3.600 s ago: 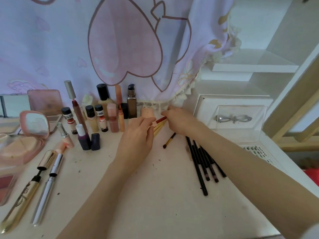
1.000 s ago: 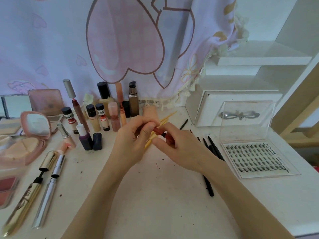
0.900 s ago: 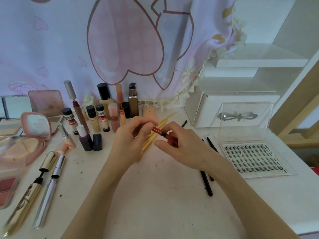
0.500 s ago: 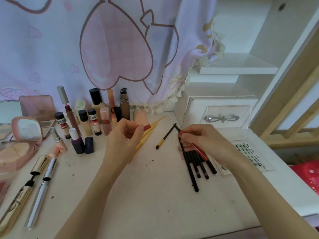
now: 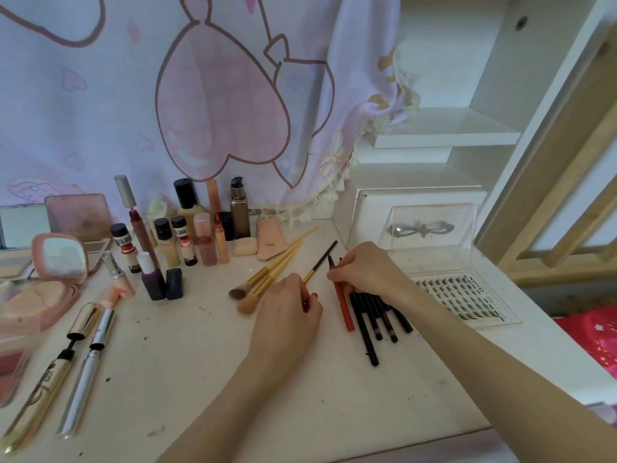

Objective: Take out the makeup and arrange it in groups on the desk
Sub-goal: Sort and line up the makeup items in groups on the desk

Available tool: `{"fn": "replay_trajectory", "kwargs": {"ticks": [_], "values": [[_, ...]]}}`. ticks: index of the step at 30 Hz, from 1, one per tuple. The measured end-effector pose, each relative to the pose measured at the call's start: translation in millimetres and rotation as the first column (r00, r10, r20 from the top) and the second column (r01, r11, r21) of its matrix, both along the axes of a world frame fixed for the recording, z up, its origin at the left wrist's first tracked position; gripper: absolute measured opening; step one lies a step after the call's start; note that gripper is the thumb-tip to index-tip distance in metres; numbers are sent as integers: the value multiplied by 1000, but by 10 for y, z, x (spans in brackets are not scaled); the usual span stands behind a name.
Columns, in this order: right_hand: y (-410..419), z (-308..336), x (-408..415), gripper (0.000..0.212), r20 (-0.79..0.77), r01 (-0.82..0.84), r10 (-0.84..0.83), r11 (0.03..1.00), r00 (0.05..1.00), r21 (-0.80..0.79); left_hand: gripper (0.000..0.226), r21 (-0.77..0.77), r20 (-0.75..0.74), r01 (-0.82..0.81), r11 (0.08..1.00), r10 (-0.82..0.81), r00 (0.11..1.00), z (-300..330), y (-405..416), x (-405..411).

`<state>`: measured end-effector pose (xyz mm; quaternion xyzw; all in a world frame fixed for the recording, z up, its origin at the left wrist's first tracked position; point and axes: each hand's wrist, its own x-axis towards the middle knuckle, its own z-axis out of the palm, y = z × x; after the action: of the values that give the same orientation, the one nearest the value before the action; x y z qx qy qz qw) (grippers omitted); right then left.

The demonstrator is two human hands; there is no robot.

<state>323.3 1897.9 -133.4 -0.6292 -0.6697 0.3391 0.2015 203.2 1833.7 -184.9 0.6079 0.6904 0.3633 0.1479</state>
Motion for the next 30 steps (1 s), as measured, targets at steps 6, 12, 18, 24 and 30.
{"fn": "replay_trajectory", "kwargs": {"ticks": [6, 12, 18, 24, 30], "values": [[-20, -68, -85, 26, 200, -72, 49, 992, 979, 108, 10, -3, -33, 38, 999, -38, 999, -45, 37, 7], [-36, -134, -27, 29, 278, -116, 51, 968, 959, 224, 3, 18, 58, 143, 990, -144, 988, -72, 37, -47], [-170, -189, 253, 26, 365, -333, 181, 848, 913, 412, 16, 35, -78, 245, 969, -242, 967, -103, 27, -96], [-302, -409, 452, 55, 617, -616, 366, 745, 697, 254, 29, 50, -222, 330, 943, -311, 924, -139, 28, -69], [-312, -484, 459, 47, 618, -621, 373, 743, 692, 247, 36, 23, -263, 357, 934, -339, 903, -159, 23, -83]]}}
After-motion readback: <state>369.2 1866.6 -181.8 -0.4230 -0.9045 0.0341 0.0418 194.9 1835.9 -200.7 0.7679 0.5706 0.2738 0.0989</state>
